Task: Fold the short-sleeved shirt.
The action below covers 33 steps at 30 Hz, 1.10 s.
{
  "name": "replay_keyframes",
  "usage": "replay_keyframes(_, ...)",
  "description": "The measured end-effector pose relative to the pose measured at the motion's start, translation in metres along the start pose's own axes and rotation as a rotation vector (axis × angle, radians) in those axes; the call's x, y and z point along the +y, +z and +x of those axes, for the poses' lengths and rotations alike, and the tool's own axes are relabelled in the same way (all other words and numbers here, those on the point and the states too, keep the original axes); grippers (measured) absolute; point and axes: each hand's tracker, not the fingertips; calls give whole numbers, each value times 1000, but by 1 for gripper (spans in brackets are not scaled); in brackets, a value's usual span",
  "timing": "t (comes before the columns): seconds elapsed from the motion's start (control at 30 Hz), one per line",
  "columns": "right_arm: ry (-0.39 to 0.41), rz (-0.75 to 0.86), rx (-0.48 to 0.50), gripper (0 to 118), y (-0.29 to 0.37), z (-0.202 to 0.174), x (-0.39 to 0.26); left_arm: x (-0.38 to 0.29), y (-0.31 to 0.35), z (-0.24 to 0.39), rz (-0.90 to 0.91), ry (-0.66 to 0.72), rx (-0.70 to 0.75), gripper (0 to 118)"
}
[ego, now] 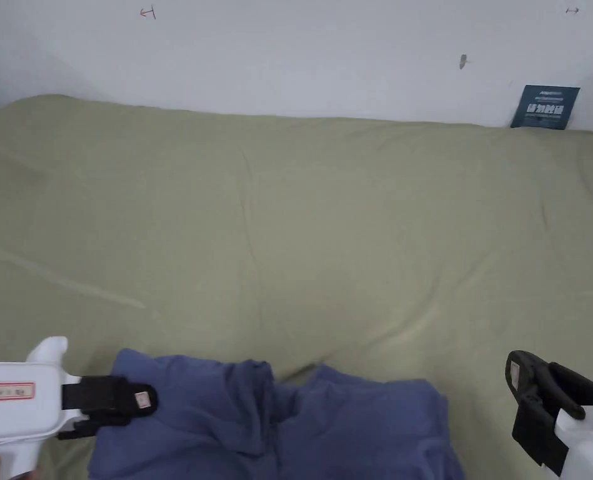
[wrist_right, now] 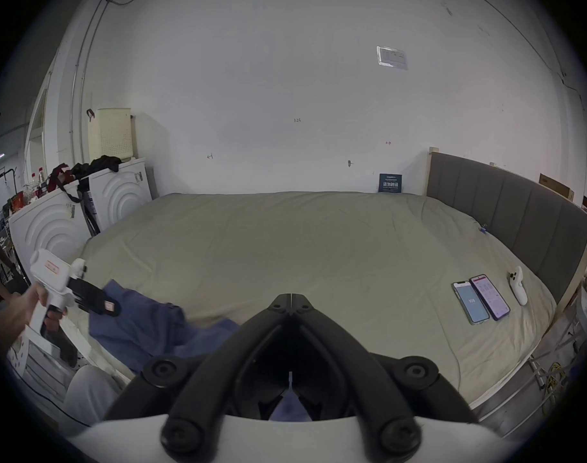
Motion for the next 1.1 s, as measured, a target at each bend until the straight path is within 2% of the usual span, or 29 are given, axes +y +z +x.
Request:
replay_keyframes(0.1,-1,0,21,2,-4,-5,0,1,26,0,10,-17,89,8)
replay_keyframes(0.23,-7,1,44,2,-4,-9,-1,4,34,15,5,0,109,8)
replay_keyframes(0.37,-10,1,52,2,-2,-10,-2,3,23,67,-31,-54,181,8)
replay_keyframes(0.5,-16,8,48,2,4,-3,-2,-3,10,128,-53,-174,210,8)
replay_keyframes(0.67,-55,15,27,2,7,14,-2,-21,-29,195,-68,-297,240,8)
replay_keyframes(0.83,-66,25,-4,2,13,21,1,-36,-113,233,-121,-351,292,8)
replay_keyframes(0.87,-70,27,-4,2,14,23,1,-39,-133,238,-140,-348,284,12)
replay_keyframes(0.9,-76,29,-6,2,15,25,0,-42,-153,243,-154,-356,268,26)
replay_keyframes(0.93,-79,28,-11,2,16,26,0,-45,-166,246,-165,-350,244,63)
replay_keyframes(0.97,-81,21,-16,2,16,27,0,-52,-183,249,-197,-370,187,112)
replay_keyframes(1.0,-81,16,-20,2,17,28,0,-55,-200,249,-239,-368,151,118)
replay_keyframes(1.03,-80,14,-22,2,18,29,-1,-56,-206,247,-236,-340,134,114)
replay_keyframes(1.1,-73,6,-27,2,21,31,-1,-59,-200,245,-222,-328,135,113)
